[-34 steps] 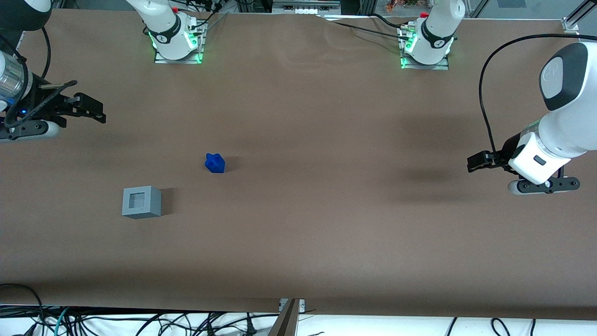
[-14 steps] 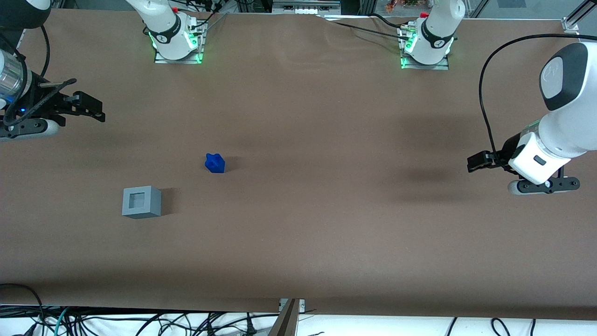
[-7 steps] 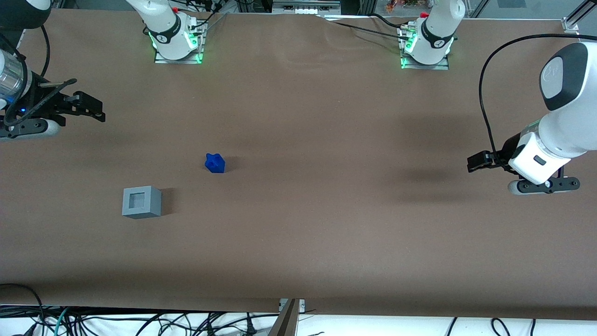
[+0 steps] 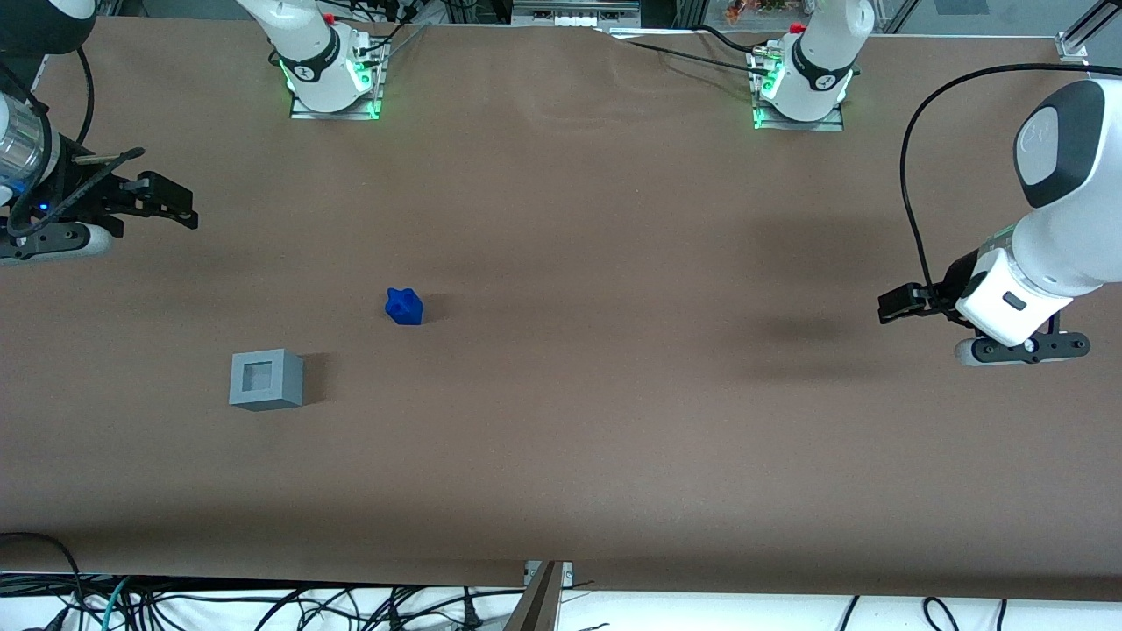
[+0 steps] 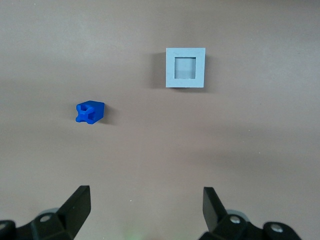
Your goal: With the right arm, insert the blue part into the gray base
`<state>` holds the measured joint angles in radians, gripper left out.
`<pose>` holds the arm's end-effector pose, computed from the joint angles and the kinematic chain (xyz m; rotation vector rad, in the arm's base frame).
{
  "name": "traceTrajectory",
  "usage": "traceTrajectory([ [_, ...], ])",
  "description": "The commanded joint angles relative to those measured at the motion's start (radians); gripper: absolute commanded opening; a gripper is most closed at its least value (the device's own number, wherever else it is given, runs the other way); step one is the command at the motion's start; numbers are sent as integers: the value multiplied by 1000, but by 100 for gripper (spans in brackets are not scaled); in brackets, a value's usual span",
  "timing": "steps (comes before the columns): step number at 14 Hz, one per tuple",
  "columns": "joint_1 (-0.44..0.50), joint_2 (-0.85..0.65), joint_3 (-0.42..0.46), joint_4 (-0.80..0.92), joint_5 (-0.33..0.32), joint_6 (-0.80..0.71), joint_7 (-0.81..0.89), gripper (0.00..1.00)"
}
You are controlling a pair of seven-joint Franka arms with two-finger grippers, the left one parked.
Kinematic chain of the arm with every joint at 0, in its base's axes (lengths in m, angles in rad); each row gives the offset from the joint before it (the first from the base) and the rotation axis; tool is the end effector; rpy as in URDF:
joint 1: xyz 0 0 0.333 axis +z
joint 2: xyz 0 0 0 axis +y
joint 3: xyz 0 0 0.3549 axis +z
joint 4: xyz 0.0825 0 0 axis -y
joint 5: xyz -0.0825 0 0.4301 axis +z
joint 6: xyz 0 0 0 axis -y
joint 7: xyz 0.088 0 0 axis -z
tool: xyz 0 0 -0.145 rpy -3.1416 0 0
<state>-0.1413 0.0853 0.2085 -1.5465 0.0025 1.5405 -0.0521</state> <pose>0.6196 0.0372 0.5844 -3.1134 -0.1860 0.1398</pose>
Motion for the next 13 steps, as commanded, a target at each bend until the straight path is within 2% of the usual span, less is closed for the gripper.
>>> traceTrajectory([
  [1, -9, -30, 3, -23, -4, -8, -18, 99],
  [13, -9, -30, 17, -26, -4, -10, -5, 99],
])
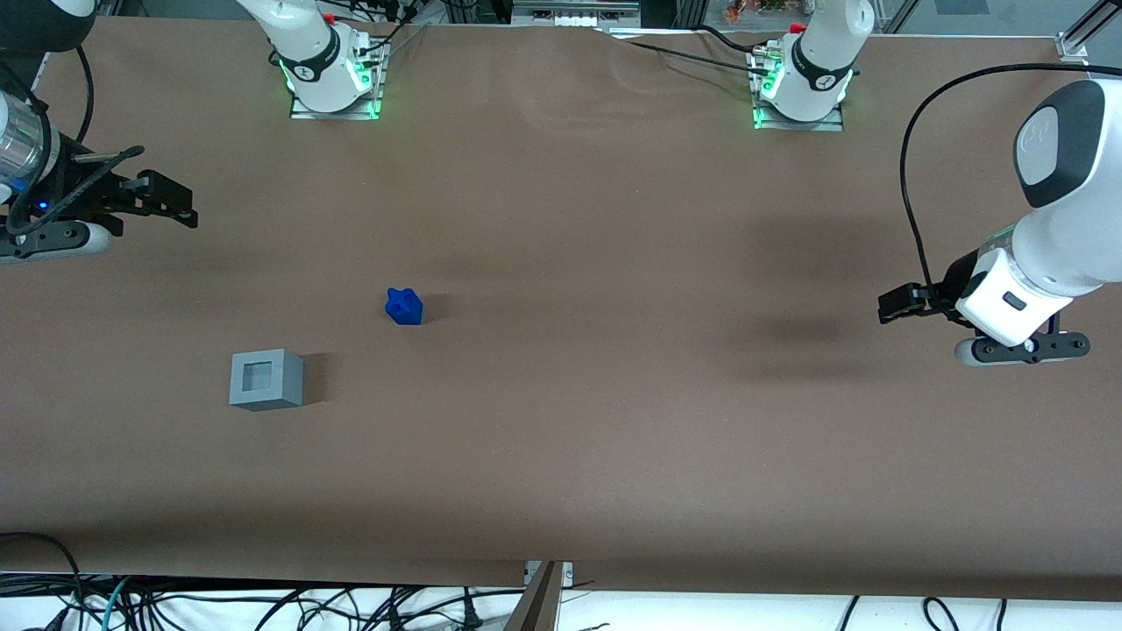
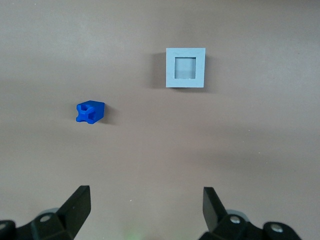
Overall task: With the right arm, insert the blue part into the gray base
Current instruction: 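Move the right gripper down to the blue part and grasp it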
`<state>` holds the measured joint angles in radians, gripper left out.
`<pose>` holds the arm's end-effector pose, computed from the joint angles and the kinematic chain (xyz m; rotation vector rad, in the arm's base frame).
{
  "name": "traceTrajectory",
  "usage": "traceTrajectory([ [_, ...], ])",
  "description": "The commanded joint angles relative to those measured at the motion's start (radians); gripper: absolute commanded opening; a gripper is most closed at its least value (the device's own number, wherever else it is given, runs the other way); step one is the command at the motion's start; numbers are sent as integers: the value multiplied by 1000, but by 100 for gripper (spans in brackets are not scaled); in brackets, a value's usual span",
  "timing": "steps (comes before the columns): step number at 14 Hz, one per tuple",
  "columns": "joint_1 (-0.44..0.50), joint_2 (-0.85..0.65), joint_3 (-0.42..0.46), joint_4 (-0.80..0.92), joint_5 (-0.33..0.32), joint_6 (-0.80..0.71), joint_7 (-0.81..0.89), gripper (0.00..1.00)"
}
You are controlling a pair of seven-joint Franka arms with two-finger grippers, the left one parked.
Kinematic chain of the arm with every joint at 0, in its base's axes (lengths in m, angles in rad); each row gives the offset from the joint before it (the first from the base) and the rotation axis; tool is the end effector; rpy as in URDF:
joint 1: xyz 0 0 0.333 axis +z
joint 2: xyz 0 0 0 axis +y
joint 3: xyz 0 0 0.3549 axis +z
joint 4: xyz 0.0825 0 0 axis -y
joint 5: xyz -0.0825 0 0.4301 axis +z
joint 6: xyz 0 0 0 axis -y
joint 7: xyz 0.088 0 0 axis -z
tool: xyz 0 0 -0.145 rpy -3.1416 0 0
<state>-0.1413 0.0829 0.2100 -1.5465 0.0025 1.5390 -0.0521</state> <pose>0.6187 0.0381 0.5858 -3.1138 -0.1884 0.1385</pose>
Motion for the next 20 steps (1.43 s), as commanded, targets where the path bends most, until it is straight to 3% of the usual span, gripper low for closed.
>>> traceTrajectory([
  [1, -9, -22, 34, -41, -4, 9, 17, 99],
  [4, -9, 9, 122, -140, -4, 172, 222, 99],
  [7, -4, 63, 219, -309, -19, 460, 427, 99],
  [10, 2, 145, 295, -456, -181, 741, 659, 99],
  [16, 12, 291, 298, -546, -210, 970, 716, 99],
  [20, 37, 330, 298, -587, -252, 1035, 770, 99],
])
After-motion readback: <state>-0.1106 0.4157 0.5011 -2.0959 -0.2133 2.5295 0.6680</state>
